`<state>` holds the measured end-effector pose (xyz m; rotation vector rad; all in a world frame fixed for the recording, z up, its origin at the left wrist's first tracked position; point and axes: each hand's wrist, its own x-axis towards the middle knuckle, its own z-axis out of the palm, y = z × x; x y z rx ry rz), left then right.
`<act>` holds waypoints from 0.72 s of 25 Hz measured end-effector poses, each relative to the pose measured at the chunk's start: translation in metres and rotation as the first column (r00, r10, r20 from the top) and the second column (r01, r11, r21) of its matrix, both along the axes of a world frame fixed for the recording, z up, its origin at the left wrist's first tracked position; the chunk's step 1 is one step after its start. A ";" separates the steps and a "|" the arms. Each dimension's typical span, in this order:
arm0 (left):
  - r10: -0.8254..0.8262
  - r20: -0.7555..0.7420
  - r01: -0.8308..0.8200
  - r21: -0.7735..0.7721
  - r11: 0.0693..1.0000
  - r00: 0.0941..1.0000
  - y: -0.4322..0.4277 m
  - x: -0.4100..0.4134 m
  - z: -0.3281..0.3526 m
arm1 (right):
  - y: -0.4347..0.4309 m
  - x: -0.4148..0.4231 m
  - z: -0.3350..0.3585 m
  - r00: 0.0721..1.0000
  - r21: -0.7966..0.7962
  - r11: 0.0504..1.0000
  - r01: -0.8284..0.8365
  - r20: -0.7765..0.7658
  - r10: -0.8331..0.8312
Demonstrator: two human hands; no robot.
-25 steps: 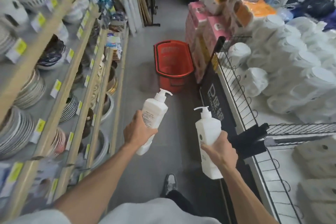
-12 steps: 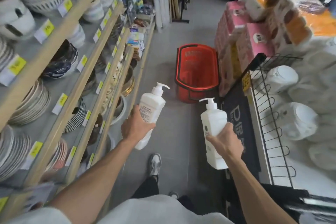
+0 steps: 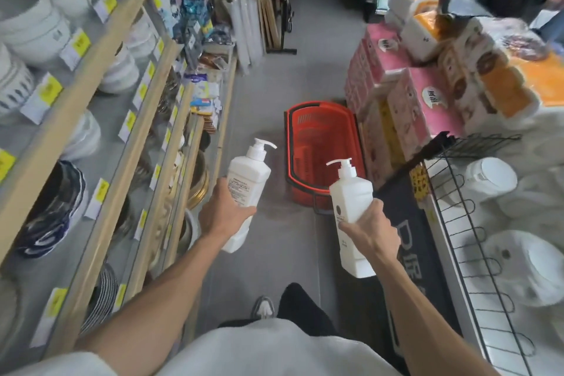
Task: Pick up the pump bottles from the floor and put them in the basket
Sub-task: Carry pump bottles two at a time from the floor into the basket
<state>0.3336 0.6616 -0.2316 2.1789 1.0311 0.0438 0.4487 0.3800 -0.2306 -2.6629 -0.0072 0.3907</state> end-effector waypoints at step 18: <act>-0.136 -0.119 0.134 -0.024 0.991 0.984 0.130 0.337 -0.022 | 0.151 0.300 -0.031 0.991 -0.010 0.993 0.115 -0.063 -0.115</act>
